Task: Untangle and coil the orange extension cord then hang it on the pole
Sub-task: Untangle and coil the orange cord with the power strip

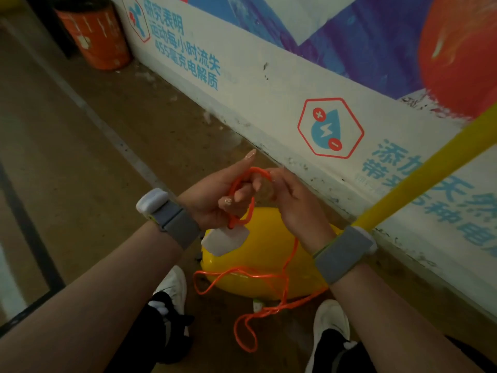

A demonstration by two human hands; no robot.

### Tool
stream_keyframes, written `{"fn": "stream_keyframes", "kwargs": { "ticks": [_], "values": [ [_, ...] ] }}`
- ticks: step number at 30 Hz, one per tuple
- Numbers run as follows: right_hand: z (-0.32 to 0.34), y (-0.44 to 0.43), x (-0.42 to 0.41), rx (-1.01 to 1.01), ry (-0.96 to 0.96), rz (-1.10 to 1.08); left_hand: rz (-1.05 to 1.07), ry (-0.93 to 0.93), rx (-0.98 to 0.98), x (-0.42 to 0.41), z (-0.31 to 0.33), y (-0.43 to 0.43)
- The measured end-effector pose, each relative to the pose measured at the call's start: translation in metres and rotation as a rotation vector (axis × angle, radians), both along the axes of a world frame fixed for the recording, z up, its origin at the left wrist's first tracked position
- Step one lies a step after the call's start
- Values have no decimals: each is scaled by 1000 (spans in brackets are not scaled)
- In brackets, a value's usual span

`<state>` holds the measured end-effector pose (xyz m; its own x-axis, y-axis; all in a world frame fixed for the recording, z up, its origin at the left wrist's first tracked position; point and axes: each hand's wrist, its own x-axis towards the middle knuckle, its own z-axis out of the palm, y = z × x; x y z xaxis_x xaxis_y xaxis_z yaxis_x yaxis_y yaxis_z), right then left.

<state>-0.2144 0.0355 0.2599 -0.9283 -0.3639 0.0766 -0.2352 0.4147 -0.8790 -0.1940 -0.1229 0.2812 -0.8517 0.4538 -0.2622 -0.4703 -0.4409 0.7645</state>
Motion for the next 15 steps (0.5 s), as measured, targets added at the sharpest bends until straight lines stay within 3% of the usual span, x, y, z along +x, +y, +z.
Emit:
{"fn": "stream_keyframes", "kwargs": {
  "ticks": [4, 7, 12, 15],
  "values": [
    [3, -7, 4, -214, -171, 35, -207, -29, 267, 3, -2, -2],
    [5, -8, 6, -319, -325, 93, -309, -185, 574, 1, -2, -1],
    [2, -10, 6, -335, -404, 133, -371, -164, 535, -1, 2, -3],
    [-11, -6, 0, -140, -300, 118, -305, -112, 606, -4, 7, -7]
  ]
}}
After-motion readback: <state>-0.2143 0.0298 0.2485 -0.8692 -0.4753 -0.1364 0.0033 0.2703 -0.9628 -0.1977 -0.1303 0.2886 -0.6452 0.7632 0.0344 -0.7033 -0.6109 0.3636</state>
